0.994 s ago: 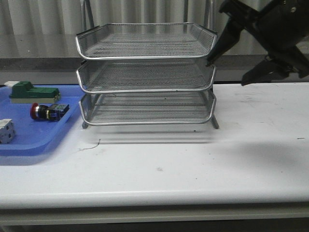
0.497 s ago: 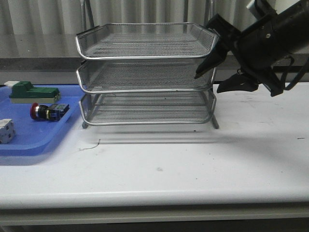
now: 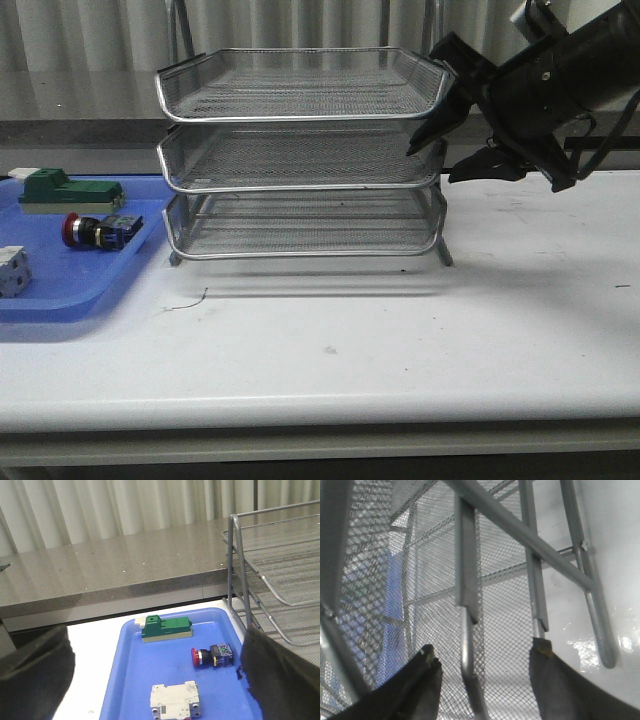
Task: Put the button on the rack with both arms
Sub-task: 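Move the right gripper to the middle wire tray's front edge and grip it, then pull the middle wire tray outward toward the robot with the right gripper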
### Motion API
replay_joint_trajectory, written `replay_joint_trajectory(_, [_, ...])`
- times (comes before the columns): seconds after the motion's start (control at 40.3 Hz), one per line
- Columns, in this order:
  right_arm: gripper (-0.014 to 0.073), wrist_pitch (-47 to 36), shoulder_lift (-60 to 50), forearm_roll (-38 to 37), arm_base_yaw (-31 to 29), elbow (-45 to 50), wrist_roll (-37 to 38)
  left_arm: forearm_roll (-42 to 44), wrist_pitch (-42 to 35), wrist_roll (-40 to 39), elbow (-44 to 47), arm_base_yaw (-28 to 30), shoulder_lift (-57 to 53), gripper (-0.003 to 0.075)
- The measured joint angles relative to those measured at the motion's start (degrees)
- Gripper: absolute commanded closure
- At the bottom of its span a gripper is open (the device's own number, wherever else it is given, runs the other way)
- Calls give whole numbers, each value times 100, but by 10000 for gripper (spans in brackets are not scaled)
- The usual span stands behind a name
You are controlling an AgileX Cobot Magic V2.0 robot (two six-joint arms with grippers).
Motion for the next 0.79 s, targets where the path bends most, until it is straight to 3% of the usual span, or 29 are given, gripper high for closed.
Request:
replay_joint_trajectory(0.224, [399,238,131,78,0,-45,0,0,0,0,0,0,0,80])
replay_joint_trajectory(0.422, [421,312,131,78,0,-45,0,0,0,0,0,0,0,80])
replay_joint_trajectory(0.596, [504,360,131,42,0,-45,0,0,0,0,0,0,0,80])
replay_joint_trajectory(0.795, [505,368,131,-69,0,-45,-37,0,0,0,0,0,0,80])
